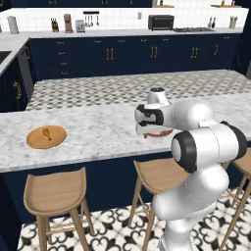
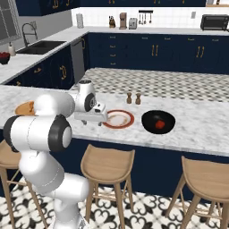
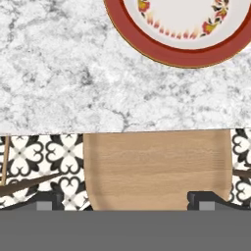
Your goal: Pick the chicken drumstick and bell pepper from their plates and place them in the bowl. Then put the bowl in the fridge.
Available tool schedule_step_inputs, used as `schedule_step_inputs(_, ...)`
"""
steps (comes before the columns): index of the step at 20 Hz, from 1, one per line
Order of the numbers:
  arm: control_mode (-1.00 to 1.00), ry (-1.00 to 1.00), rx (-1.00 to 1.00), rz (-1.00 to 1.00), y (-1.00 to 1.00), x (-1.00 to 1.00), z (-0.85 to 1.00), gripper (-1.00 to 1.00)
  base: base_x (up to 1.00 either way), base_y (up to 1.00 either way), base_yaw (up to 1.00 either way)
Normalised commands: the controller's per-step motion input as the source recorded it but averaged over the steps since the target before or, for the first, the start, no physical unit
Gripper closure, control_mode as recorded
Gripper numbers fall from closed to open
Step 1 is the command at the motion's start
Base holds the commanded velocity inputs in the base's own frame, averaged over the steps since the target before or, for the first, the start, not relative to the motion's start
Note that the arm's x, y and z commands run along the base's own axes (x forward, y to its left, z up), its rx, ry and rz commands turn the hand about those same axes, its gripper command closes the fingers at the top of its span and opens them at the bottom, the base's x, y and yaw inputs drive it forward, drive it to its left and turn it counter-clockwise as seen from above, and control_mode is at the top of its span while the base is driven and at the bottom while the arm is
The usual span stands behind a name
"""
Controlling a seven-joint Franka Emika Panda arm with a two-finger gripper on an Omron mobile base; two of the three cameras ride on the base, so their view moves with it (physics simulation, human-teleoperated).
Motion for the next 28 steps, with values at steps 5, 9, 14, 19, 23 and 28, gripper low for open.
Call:
schedule_step_inputs(5,1.0,0.0,0.0,0.0,0.0,0.0,0.0,-1.0,0.36,0.62,-0.05)
schedule_step_inputs(9,1.0,0.0,0.0,0.0,0.0,0.0,0.0,-1.0,0.43,0.46,-0.08)
schedule_step_inputs(14,1.0,0.0,0.0,0.0,0.0,0.0,0.0,-1.0,0.86,0.17,-0.02)
schedule_step_inputs(19,1.0,0.0,0.0,0.0,0.0,0.0,0.0,-1.0,0.64,0.0,0.0)
schedule_step_inputs(23,-1.0,0.0,0.0,0.0,0.21,0.18,0.0,-1.0,0.2,0.04,0.0)
schedule_step_inputs(28,-1.0,-0.13,0.0,0.12,1.0,0.16,0.02,-1.0,0.0,0.0,0.0)
